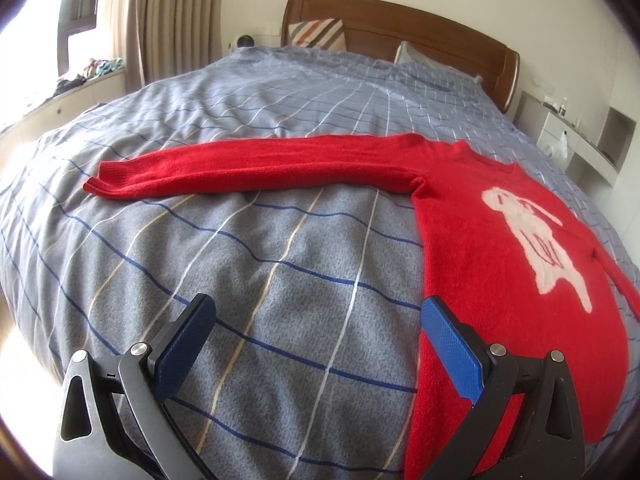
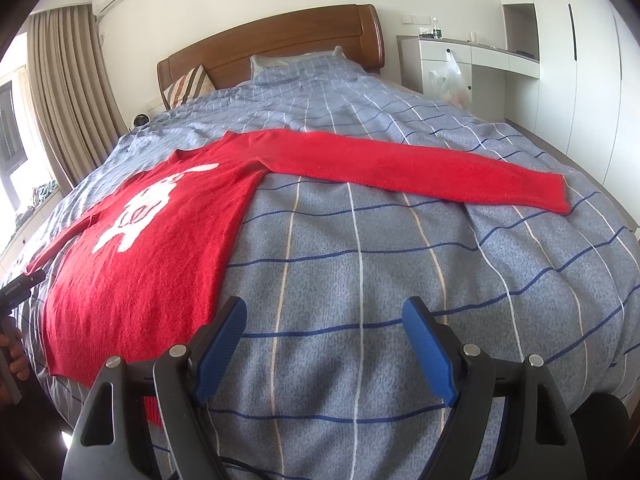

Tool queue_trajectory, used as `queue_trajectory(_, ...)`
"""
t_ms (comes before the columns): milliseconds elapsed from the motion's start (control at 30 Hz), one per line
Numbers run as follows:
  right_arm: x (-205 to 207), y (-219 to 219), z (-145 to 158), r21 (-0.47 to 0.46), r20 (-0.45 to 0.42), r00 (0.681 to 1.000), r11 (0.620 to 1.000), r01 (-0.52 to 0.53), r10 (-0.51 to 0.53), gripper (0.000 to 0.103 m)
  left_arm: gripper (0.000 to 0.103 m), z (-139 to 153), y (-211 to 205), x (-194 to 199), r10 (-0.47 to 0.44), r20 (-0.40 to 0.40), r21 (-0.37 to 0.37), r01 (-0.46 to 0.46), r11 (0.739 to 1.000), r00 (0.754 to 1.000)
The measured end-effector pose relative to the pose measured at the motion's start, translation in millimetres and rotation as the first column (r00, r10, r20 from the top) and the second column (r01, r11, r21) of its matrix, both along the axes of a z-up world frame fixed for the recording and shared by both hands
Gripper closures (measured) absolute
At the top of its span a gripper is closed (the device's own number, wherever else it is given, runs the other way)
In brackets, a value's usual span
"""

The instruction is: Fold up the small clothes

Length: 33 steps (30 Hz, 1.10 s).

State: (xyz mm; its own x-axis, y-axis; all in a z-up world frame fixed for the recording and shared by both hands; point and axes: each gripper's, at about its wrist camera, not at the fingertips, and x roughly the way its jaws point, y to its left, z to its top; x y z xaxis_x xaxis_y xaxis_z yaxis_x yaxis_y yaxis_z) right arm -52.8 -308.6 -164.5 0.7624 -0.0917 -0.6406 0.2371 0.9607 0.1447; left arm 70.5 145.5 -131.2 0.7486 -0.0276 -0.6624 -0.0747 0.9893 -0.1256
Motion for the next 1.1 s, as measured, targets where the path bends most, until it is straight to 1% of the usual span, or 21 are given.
queue_trajectory(1100, 0.2, 0.4, -0.3, 0.001, -0.001, 1.000, 1.000, -0.001, 0.001, 0.023, 0.000, 6.7, 4.8, -5.5, 0.021, 0.026, 0.000, -0.021, 1.000, 0.999)
